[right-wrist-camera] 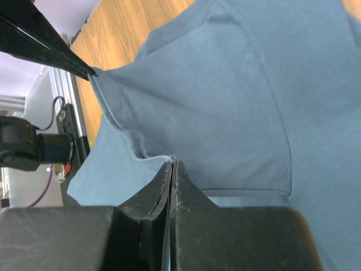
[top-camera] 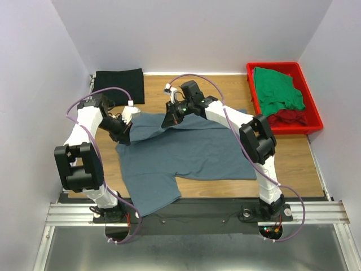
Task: Fold and stack the t-shirts
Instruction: Fold the tshirt
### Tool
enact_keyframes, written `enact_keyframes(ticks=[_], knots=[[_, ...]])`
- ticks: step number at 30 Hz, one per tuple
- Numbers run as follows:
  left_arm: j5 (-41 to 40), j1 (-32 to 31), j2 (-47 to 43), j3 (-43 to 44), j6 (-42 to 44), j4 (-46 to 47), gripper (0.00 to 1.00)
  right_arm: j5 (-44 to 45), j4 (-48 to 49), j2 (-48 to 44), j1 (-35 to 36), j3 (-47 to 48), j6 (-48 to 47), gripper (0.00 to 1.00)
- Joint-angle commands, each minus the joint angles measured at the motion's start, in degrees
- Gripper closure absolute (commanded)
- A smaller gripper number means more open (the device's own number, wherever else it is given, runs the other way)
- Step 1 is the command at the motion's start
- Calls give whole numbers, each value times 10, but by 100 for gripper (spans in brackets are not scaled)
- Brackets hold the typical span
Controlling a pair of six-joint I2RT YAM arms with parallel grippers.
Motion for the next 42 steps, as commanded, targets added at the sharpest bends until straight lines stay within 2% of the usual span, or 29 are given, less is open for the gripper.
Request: enact_keyframes(ticks=[1,16,17,18,19,20,21,23,25,26,28,29,30,34,37,42], knots=[[-6,-7,-31,-12,3,-24,100,-20,20,-45,-5,-13,-11,100],[-33,-22,-20,-49,-12,3,100,-30,19,-47,-5,-61,-26,99],[-35,-22,-16,-53,-13,6,94,-35,18,-46,-5,-63,-27,99],[-37,-22,-15,-55,-12,11,86,-38,17,-45,-5,-68,-28,97],[-39,-22,-13,-56,-8,11,78,-40,14,-47,-5,-72,-31,77],[-38,-22,-12,-55,-6,10,65,-39,11,-50,-5,-75,-34,67],[-36,-22,-10,-50,0,8,59,-35,6,-55,-6,-83,-45,49],[-34,-22,-8,-39,2,3,49,-30,-6,-70,-11,-85,-55,37],[-26,-22,-3,-10,1,-2,45,-26,-20,-77,-33,-80,-61,33],[-22,-22,2,2,-6,-3,39,-25,-29,-78,-44,-71,-65,32],[-11,-22,19,39,-16,9,39,-16,-63,-77,-87,-59,-72,33],[-7,-22,26,52,-47,22,39,-6,-79,-78,-102,-52,-79,35],[-3,-22,37,72,-64,59,39,5,-103,-83,-116,-48,-95,37],[-6,-22,77,114,-181,175,42,118,-146,-107,-201,-71,-129,51],[-21,-22,126,148,-237,233,44,186,-167,-127,-253,-90,-143,55],[-41,-26,186,179,-271,268,44,290,-192,-141,-296,-104,-182,57]])
